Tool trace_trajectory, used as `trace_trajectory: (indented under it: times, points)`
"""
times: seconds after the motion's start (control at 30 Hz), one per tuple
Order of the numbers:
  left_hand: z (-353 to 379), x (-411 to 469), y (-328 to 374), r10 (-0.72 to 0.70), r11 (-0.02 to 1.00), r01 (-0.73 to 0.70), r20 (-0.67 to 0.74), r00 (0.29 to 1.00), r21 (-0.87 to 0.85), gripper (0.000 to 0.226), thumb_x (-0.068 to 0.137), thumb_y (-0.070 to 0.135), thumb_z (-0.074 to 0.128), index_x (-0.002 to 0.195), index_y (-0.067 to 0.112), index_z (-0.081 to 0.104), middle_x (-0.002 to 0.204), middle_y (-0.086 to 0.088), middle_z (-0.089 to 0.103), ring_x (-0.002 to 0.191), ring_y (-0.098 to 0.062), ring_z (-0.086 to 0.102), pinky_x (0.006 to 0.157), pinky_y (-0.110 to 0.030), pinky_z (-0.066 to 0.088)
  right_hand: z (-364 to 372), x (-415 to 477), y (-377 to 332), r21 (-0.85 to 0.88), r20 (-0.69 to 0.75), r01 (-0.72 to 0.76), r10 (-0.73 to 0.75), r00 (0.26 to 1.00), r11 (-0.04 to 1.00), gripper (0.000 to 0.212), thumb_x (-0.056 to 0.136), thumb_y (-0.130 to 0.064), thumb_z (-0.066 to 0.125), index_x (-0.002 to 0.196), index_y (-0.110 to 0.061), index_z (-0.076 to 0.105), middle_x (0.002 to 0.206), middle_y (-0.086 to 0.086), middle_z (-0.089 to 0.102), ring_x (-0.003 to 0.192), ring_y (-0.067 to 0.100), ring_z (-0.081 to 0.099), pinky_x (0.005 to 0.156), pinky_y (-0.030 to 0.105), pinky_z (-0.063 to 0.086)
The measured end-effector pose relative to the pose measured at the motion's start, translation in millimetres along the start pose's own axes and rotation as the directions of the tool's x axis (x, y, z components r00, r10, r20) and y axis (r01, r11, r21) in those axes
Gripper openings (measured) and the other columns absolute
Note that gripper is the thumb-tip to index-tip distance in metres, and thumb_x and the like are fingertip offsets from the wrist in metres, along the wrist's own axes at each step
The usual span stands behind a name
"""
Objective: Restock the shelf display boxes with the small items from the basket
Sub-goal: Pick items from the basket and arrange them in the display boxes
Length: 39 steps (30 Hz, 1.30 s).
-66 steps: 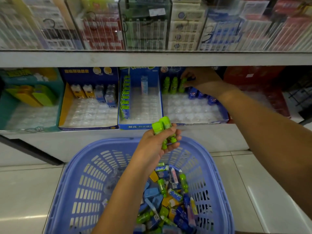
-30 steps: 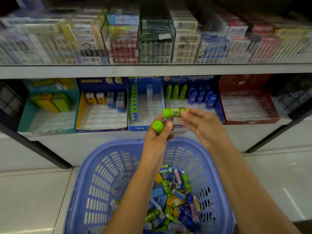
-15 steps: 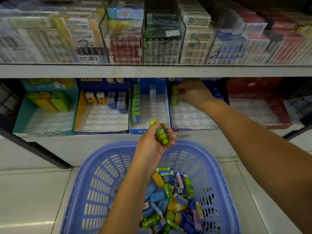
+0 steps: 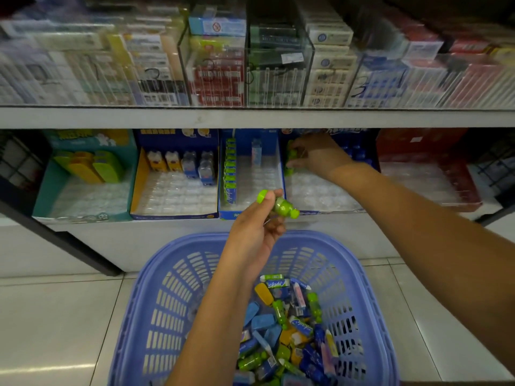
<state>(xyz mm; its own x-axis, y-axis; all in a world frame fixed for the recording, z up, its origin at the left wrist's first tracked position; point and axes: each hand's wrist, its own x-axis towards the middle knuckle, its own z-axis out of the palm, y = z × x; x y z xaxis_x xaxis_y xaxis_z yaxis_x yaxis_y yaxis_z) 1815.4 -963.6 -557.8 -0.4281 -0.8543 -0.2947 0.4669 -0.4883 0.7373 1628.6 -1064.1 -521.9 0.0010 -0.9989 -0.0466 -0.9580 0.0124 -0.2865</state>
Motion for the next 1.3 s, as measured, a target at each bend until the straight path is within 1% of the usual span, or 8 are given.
trace_trajectory:
  times: [0.13, 0.3, 0.53, 0.67, 0.8, 0.97, 1.2, 1.3]
  points:
    - [-2.1, -3.5, 0.7, 0.061, 0.997, -0.061, -0.01, 0.998, -0.046, 0.024, 0.09, 0.016, 0.057, 0.112, 0.011, 0.065, 0.092, -0.005, 0.073, 0.076, -0.011, 0.068, 0.066, -0.018, 0.054, 6.7, -52.4, -10.8, 0.418, -0.267, -0.049, 0.174, 0.948, 0.907, 0.026, 0.086, -0.022, 0.066, 0.108, -0.008, 0.065, 0.097, 0.006, 0.07, 0.084, 0.019, 0.067, 0.078, 0.031, 0.054]
    - [2.3, -8.0, -2.5, 0.119, 0.992, -0.119, -0.006, 0.993, -0.035, 0.022, 0.089, 0.007, 0.059, 0.109, 0.012, 0.065, 0.101, -0.004, 0.074, 0.091, -0.015, 0.071, 0.076, -0.02, 0.056, 13.0, -128.2, -36.2, 0.957, 0.003, -0.064, 0.212, 0.977, 0.282, 0.021, 0.085, -0.028, 0.065, 0.091, -0.008, 0.071, 0.082, 0.007, 0.074, 0.074, 0.016, 0.071, 0.062, 0.02, 0.055]
    - [10.6, -13.0, -10.2, 0.238, 0.971, -0.238, 0.008, 0.971, -0.001, 0.028, 0.079, 0.013, 0.065, 0.107, 0.015, 0.065, 0.1, -0.003, 0.074, 0.092, -0.015, 0.07, 0.076, -0.019, 0.054, 15.1, -140.3, -45.5, 0.972, -0.007, -0.06, 0.284, 0.959, 0.227, 0.014, 0.078, -0.012, 0.073, 0.091, -0.009, 0.069, 0.084, 0.007, 0.072, 0.076, 0.014, 0.071, 0.067, 0.018, 0.055]
    - [10.4, -10.1, -16.4, 0.321, 0.884, -0.289, -0.027, 0.947, 0.368, 0.027, 0.09, 0.017, 0.062, 0.117, 0.019, 0.061, 0.111, 0.002, 0.069, 0.098, -0.01, 0.067, 0.087, -0.025, 0.054, 10.3, -129.0, -30.4, 0.938, -0.089, -0.03, 0.325, 0.942, 0.345, 0.02, 0.076, -0.013, 0.076, 0.093, -0.004, 0.069, 0.079, 0.006, 0.072, 0.071, 0.016, 0.069, 0.069, 0.022, 0.057]
    - [2.9, -4.7, -21.6, 0.441, 0.252, -0.302, 0.169, 0.882, 0.919, 0.04, 0.098, 0.024, 0.051, 0.138, 0.02, 0.047, 0.141, 0.006, 0.047, 0.125, -0.007, 0.045, 0.102, -0.011, 0.03, -6.7, -88.3, 6.9, 0.592, -0.373, -0.081, 0.362, 0.854, 0.802, 0.023, 0.077, -0.019, 0.076, 0.095, -0.007, 0.07, 0.078, 0.001, 0.067, 0.073, 0.014, 0.064, 0.067, 0.016, 0.047]
    - [-5.5, 5.3, -31.7, 0.253, -0.139, -0.218, 0.247, 0.936, 0.966, 0.062, 0.1, 0.029, 0.045, 0.152, 0.013, 0.014, 0.16, -0.002, 0.012, 0.148, -0.016, 0.005, 0.118, -0.025, -0.004, -3.7, -35.0, 29.5, 0.282, -0.233, -0.105, 0.175, 0.957, 0.954, 0.02, 0.085, -0.008, 0.064, 0.1, 0.004, 0.068, 0.101, 0.019, 0.068, 0.098, 0.03, 0.063, 0.08, 0.025, 0.046]
    - [-13.8, 11.0, -40.8, 0.243, -0.166, -0.23, 0.265, 0.933, 0.959, 0.068, 0.1, 0.03, 0.046, 0.152, 0.013, 0.006, 0.161, -0.001, 0.003, 0.148, -0.015, -0.002, 0.119, -0.024, -0.003, -9.5, -8.3, 21.3, 0.038, 0.012, -0.063, 0.063, 0.998, 0.997, 0.032, 0.092, -0.02, 0.059, 0.118, -0.001, 0.062, 0.12, 0.018, 0.06, 0.114, 0.03, 0.054, 0.09, 0.028, 0.04]
    - [-16.3, 12.6, -42.5, 0.241, -0.156, -0.244, 0.277, 0.93, 0.957, 0.069, 0.1, 0.03, 0.046, 0.152, 0.014, 0.004, 0.161, 0.001, 0.001, 0.148, -0.014, -0.004, 0.119, -0.024, -0.001, -11.3, 1.3, 17.0, -0.032, 0.122, -0.101, 0.105, 0.987, 0.994, 0.017, 0.092, -0.022, 0.058, 0.095, -0.005, 0.058, 0.104, 0.013, 0.055, 0.104, 0.025, 0.054, 0.068, 0.025, 0.039]
